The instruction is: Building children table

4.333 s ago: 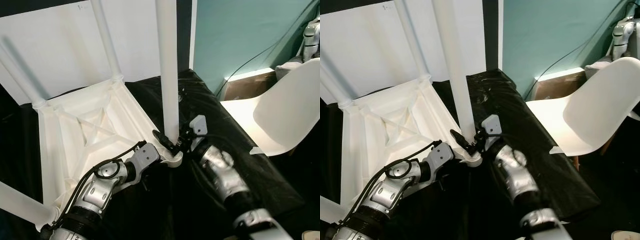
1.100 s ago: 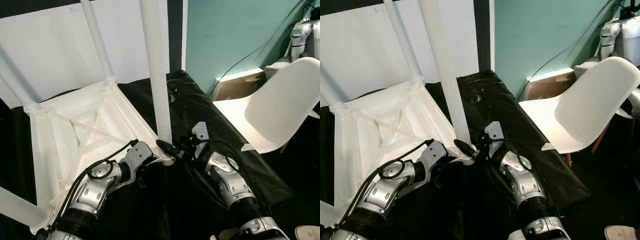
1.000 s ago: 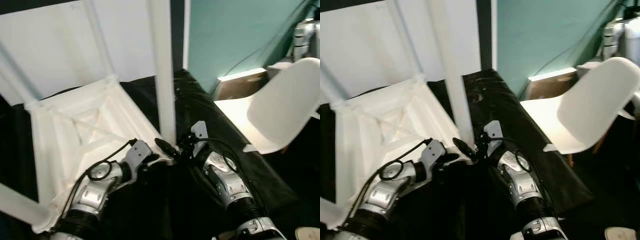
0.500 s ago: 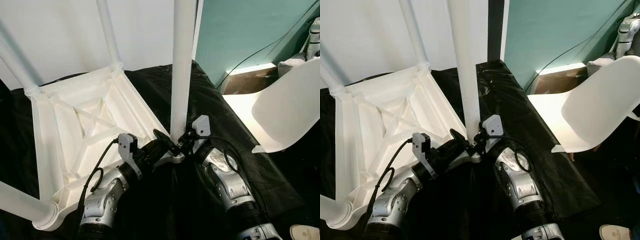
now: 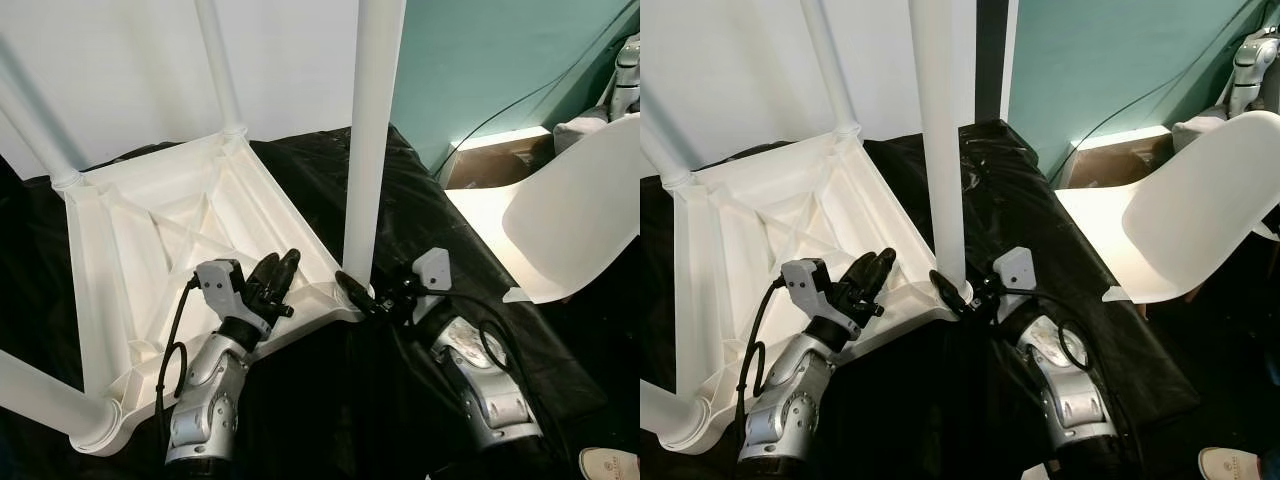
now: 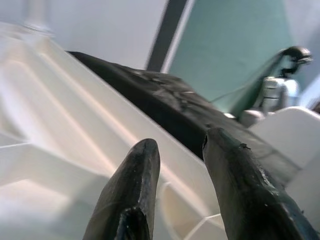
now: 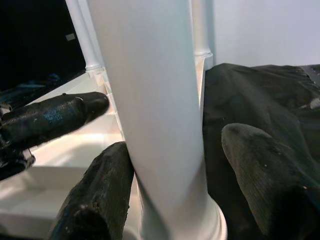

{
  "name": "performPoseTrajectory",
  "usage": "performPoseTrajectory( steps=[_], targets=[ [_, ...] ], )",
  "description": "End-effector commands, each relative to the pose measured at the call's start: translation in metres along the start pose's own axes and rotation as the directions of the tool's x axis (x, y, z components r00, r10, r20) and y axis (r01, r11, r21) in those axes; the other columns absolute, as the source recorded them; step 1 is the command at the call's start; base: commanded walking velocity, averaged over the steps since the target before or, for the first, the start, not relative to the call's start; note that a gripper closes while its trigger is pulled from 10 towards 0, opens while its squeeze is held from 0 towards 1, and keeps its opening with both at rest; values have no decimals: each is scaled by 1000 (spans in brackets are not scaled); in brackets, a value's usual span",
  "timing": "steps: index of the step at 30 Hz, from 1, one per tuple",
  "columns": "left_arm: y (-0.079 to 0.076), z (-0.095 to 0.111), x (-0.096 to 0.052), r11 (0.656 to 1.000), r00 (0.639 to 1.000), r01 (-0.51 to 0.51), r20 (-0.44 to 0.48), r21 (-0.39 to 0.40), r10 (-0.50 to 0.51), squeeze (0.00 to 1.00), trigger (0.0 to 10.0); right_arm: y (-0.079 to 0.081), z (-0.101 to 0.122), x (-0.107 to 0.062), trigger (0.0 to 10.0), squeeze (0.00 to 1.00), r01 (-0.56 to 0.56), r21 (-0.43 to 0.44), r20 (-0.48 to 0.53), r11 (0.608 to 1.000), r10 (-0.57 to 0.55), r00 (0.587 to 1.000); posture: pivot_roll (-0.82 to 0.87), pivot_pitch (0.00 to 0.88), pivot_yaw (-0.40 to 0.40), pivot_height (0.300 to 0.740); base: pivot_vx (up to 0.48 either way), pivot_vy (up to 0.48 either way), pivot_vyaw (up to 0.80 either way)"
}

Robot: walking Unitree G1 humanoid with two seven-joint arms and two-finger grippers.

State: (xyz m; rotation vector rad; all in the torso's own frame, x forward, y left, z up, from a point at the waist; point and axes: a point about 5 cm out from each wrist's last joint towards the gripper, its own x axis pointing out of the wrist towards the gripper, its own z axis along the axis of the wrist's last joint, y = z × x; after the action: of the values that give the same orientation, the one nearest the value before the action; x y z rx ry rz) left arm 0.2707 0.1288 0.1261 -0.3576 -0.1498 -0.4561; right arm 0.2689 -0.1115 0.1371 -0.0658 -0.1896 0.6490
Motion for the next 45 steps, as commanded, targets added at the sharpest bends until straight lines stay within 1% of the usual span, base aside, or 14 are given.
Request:
performPoseTrajectory(
  steps=[1, 5, 11, 14, 18, 23, 26, 27, 28, 31, 40, 42, 44, 45],
  targets=[
    [-2, -1, -2, 999, 1000, -28, 6, 16, 28, 0, 10000, -4, 2, -5, 10000, 0, 19, 8, -5, 1000, -19, 1000, 22, 0, 35, 740, 0, 0, 0],
    [-1, -1, -8, 992, 993, -122, 12, 37, 121, 0, 10000, -7, 4, -19, 10000, 0, 20, -56, -42, 998, -22, 999, 14, 0, 36, 740, 0, 0, 0],
    [-6, -1, -15, 990, 991, -134, 9, 34, 134, 0, 10000, -9, 1, -30, 10000, 0, 14, -104, -83, 994, -23, 996, 12, 0, 36, 740, 0, 0, 0],
    [-12, -7, -30, 992, 991, -121, -52, 25, 122, 0, 10000, -10, -5, -37, 10000, 0, 13, -124, -127, 992, -28, 991, 19, 0, 36, 740, 0, 0, 0],
    [-13, -8, -32, 992, 990, -121, -63, 24, 122, 0, 10000, -10, -5, -38, 10000, 0, 11, -125, -134, 992, -28, 991, 19, 0, 36, 740, 0, 0, 0],
    [-20, -12, -44, 999, 991, -51, -125, -11, 49, 0, 10000, -8, -4, -35, 10000, 0, -49, -151, -149, 987, 27, 988, 32, 0, 30, 740, 0, 0, 0],
    [-28, -17, -57, 998, 979, 45, -197, -44, -53, 0, 10000, -6, 0, -29, 10000, 0, -122, -169, -157, 978, 95, 983, 42, 0, 21, 740, 0, 0, 0],
    [-31, -21, -61, 991, 959, 126, -253, -40, -132, 0, 10000, -5, 2, -25, 10000, 0, -150, -173, -155, 973, 124, 980, 47, 0, 16, 740, 0, 0, 0],
    [-31, -21, -61, 991, 959, 126, -253, -40, -132, 0, 10000, -5, 2, -25, 10000, 0, -150, -173, -155, 973, 124, 980, 47, 0, 16, 740, 0, 0, 0],
    [-27, -18, -67, 960, 902, 277, -334, -37, -273, 0, 10000, -5, 6, -13, 10000, 0, -185, -186, -144, 965, 160, 977, 48, 0, 12, 740, 0, 0, 0],
    [-6, -9, -57, 952, 889, 293, -393, 90, -236, 0, 10000, 2, 7, -3, 10000, 0, -243, -205, -140, 948, 217, 966, 43, 0, 18, 740, 0, 0, 0],
    [-1, -7, -55, 933, 858, 335, -452, 133, -244, 0, 10000, 7, 6, -2, 10000, 0, -270, -207, -150, 940, 242, 959, 39, 0, 20, 740, 0, 0, 0],
    [-1, -7, -55, 933, 858, 335, -452, 133, -244, 0, 10000, 7, 6, -2, 10000, 0, -270, -207, -150, 940, 242, 959, 39, 0, 20, 740, 0, 0, 0],
    [-1, -7, -58, 917, 822, 380, -498, 122, -275, 0, 10000, 9, 5, -3, 10000, 0, -277, -206, -154, 939, 248, 956, 33, 0, 26, 740, 0, 0, 0]
  ],
)
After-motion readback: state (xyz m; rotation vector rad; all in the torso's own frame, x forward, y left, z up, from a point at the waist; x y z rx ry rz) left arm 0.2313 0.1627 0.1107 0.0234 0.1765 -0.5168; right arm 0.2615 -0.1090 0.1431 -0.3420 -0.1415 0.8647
